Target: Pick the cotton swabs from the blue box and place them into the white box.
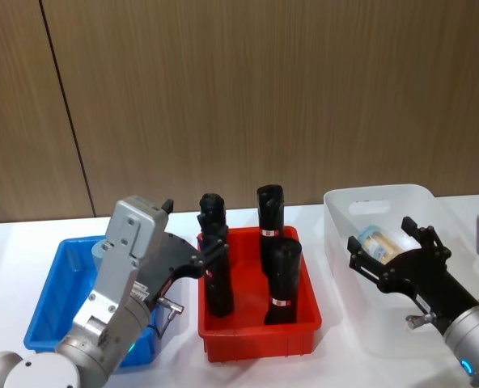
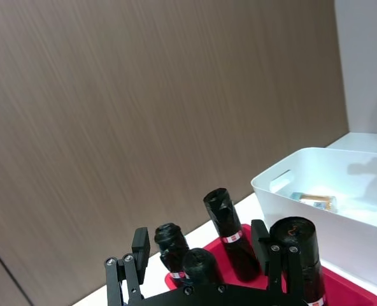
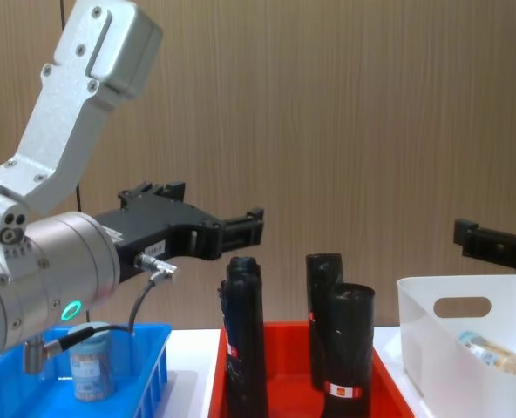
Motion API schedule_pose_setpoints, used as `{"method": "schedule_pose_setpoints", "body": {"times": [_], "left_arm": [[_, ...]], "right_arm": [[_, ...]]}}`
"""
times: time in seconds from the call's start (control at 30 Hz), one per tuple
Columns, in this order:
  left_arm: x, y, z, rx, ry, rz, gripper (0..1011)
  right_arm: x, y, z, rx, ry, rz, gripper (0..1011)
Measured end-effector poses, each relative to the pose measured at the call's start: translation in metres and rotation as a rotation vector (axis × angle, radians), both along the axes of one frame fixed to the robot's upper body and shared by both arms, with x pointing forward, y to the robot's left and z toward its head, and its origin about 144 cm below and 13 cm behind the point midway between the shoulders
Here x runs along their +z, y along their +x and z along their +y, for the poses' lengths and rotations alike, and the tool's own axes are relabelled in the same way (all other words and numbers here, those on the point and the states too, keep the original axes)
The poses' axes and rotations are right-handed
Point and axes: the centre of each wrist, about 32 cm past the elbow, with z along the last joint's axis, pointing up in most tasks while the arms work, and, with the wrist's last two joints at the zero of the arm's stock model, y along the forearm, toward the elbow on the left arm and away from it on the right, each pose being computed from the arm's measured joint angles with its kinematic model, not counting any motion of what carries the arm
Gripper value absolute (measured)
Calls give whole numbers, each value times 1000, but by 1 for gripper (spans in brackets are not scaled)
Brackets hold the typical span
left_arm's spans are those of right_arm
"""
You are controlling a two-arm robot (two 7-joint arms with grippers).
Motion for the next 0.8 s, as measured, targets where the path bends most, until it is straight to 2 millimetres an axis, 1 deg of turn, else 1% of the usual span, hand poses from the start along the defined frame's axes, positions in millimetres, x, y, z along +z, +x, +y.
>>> {"method": "schedule_pose_setpoints", "body": {"times": [0.2, 0.8], "left_arm": [[0, -3, -3, 20, 0, -12, 1004], [0, -3, -3, 23, 0, -13, 1004]], "right_arm": [[0, 0, 0, 0, 0, 0, 1002], [0, 0, 0, 2, -1, 1, 1002]]}}
